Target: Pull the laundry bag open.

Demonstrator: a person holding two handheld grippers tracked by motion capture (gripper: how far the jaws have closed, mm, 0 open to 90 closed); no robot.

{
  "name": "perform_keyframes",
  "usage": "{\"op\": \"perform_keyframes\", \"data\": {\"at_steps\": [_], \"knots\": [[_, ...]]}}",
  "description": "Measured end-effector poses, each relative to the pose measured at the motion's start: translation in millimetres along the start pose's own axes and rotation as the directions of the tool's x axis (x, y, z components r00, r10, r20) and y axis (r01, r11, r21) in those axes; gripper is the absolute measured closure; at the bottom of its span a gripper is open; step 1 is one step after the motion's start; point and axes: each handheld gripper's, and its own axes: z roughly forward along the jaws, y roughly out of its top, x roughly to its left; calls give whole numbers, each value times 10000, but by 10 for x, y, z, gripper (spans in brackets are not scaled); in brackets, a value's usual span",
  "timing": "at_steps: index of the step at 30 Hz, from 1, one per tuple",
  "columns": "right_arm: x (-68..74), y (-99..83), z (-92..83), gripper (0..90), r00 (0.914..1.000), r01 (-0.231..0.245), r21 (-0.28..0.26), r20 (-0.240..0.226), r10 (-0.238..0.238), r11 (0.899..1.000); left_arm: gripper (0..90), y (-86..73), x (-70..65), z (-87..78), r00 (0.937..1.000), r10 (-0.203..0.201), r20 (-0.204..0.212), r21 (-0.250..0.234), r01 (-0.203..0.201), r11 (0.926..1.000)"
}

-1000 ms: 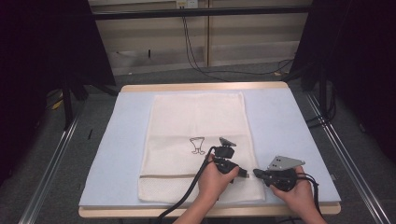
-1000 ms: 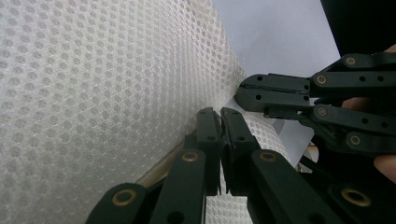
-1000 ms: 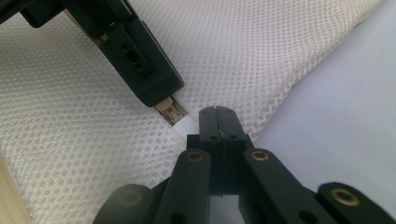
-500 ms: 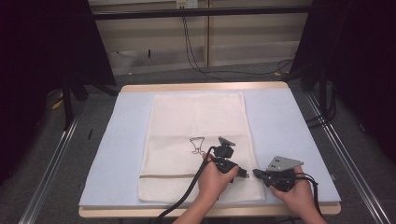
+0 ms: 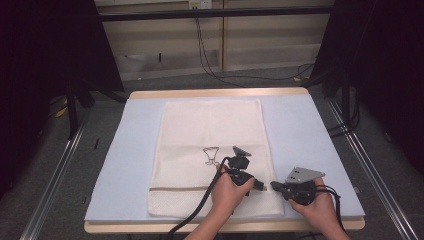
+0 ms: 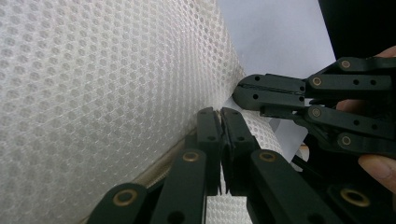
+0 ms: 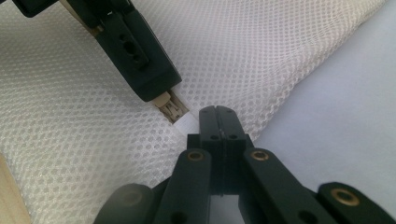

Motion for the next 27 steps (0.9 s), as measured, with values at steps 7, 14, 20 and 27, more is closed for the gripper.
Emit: {"op": "perform_keyframes", "data": {"at_steps": [7, 14, 20, 27], "knots": [[3, 3, 2, 900, 10000, 43, 12, 14, -43, 10000, 876, 7, 11, -19, 9999, 128, 88, 206, -130, 9997], [3, 3, 4, 900, 10000, 33, 4, -49, -33, 10000, 877, 7, 25, -39, 9999, 105, 79, 223, -107, 9997], [1, 0, 3, 900, 10000, -6, 0, -49, 6, 10000, 878, 8, 43, -103, 10000, 10, -65, 237, -8, 9997], [2, -4, 3, 900, 10000, -19, -21, -45, 19, 10000, 878, 5, 79, -147, 9996, -212, 178, 144, 209, 9997]]}}
